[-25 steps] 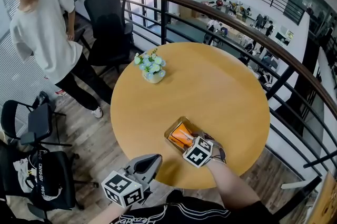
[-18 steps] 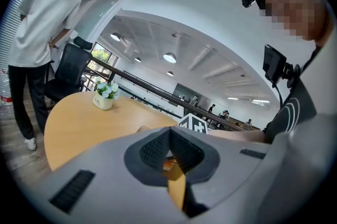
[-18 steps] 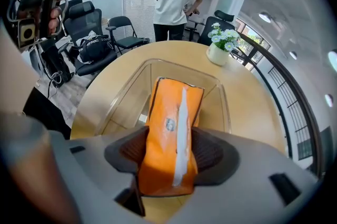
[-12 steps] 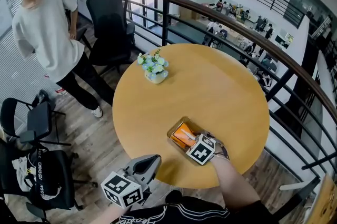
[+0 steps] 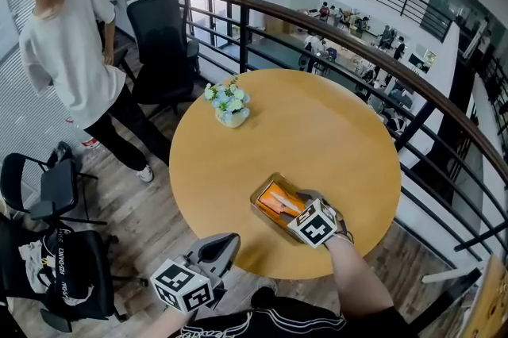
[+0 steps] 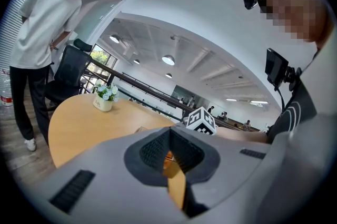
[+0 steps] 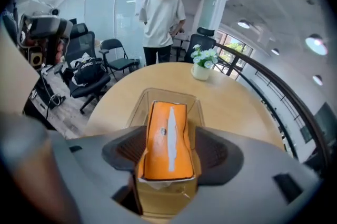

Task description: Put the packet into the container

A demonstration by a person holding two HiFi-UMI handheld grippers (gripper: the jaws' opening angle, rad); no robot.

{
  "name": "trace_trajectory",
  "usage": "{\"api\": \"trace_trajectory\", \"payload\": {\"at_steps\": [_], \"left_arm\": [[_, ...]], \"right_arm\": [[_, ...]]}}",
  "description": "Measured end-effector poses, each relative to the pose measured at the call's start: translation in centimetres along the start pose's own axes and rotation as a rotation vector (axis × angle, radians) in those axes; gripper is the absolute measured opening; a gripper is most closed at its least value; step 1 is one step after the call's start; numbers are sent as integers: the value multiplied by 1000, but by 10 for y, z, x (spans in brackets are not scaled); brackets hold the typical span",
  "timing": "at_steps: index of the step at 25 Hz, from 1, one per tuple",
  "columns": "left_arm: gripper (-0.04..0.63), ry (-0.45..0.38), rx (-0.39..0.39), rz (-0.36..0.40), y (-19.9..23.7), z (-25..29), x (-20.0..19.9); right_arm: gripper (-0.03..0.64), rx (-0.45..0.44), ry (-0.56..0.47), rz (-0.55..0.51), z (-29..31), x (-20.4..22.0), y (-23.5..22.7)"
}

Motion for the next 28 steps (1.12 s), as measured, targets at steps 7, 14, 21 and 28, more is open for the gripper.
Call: {"api": "trace_trajectory", "payload": {"at_steps": [7,14,21,28], "left_arm": [[5,-16,26,34,-12,-9,-7],[5,-28,62,79,-32,-24,-14],[5,-29,122,134,-57,-43,-13],[5,2,160,185,-73,-59,-3]], "right_arm": [[279,17,-304,171,-67,-20,12],[274,35,-532,159,-136,-27,62],[75,74,-735,172,-193,-15,114],[6,35,-805,257,-198,4,157]]}}
Point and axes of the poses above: the fingertips, and each gripper's own axes: z forward along the fingers, y to its left, x out of its underside, the point moved 5 cm from there along -z, backward along the fingers, and after that the axes turned 1 degree about y, right-handed, at the moved point
